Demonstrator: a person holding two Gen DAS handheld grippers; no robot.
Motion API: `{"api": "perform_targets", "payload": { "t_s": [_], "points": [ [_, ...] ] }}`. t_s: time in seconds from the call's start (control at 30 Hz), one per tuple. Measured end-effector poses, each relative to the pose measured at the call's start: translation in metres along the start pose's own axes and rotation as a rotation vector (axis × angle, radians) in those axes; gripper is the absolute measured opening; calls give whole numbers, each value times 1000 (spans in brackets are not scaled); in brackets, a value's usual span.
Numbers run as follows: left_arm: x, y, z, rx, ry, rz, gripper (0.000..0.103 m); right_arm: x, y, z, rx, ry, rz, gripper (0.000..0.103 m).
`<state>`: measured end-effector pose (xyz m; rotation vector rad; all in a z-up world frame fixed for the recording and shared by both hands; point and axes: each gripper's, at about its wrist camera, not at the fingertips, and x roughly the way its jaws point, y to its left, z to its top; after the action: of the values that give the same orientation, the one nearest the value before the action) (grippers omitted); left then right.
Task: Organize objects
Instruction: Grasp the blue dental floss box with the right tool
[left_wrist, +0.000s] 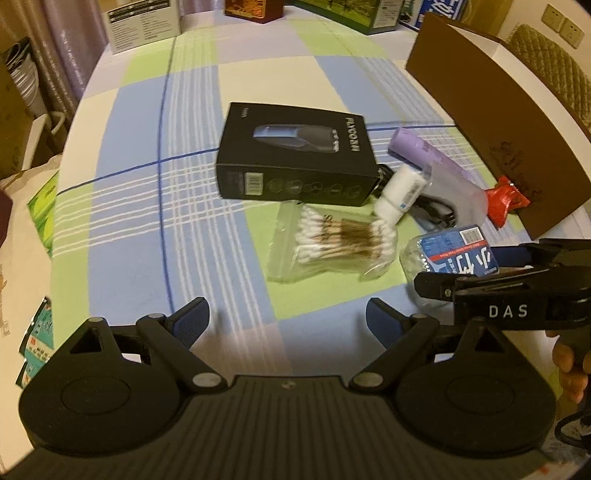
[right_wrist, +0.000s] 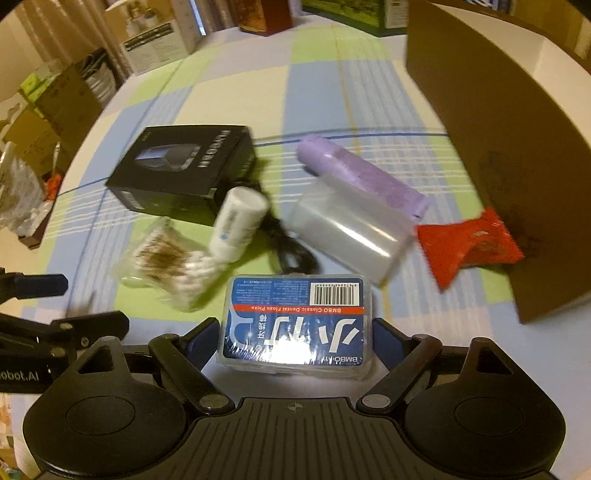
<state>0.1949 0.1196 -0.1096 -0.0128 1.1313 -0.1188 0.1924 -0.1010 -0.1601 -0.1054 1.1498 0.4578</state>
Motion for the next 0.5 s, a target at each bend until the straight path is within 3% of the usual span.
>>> {"api": "perform_targets", "payload": {
  "t_s": [0.27, 0.5],
  "points": [
    [17, -17, 13, 88, -24, -61, 97, -20, -37, -7, 131, -35, -63, 84],
    [41, -29, 25, 162, -10, -69, 97, -30, -60, -14, 221, -51, -94, 84]
  ]
}}
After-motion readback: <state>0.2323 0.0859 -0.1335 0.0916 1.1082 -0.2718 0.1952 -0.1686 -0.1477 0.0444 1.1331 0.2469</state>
